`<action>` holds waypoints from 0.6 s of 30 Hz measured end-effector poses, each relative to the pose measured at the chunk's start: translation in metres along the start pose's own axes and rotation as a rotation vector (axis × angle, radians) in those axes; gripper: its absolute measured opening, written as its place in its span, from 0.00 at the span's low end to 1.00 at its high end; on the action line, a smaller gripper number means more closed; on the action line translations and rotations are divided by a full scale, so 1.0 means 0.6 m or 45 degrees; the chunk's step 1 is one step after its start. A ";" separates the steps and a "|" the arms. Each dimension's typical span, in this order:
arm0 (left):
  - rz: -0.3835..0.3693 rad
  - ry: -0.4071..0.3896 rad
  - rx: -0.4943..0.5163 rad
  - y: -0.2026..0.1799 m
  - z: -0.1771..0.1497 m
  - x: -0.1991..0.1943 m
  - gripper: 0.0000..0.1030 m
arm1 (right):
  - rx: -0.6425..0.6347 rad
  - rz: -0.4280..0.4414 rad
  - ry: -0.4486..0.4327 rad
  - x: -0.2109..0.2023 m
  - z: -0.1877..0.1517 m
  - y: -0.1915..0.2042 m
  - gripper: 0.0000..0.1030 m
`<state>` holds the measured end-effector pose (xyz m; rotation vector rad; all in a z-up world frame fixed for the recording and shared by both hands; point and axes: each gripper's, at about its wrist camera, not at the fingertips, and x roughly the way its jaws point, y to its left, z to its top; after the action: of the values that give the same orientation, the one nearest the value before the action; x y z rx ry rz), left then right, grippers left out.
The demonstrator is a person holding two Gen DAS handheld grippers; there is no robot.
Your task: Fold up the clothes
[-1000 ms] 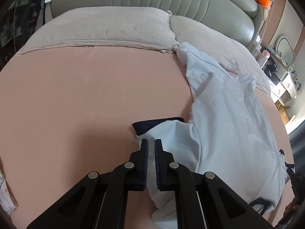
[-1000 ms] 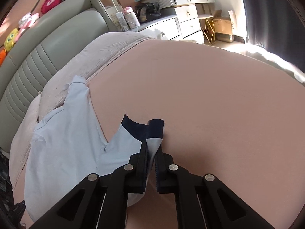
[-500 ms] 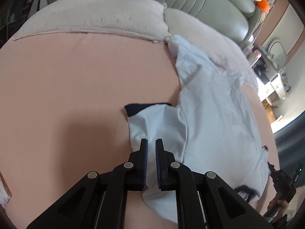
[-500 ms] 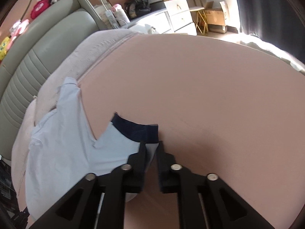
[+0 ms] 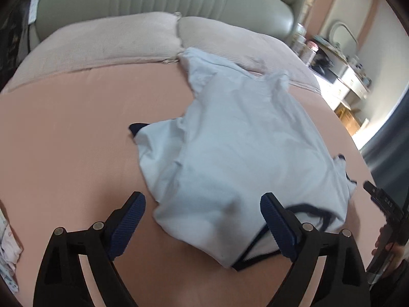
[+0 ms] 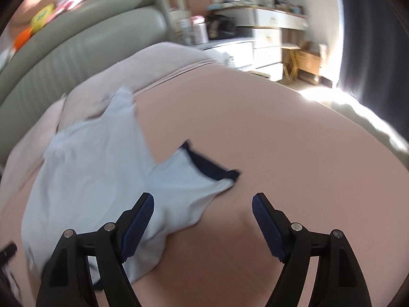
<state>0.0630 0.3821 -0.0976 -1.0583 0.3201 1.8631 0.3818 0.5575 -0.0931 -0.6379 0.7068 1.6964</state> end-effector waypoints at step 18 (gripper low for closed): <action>0.190 0.121 0.156 -0.055 -0.071 0.046 0.89 | -0.602 -0.022 -0.007 -0.020 -0.105 0.189 0.77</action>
<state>0.1077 0.3903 -0.1374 -1.0649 0.5756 1.9010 0.2774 0.4823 -0.1125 -0.9614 0.2894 1.8622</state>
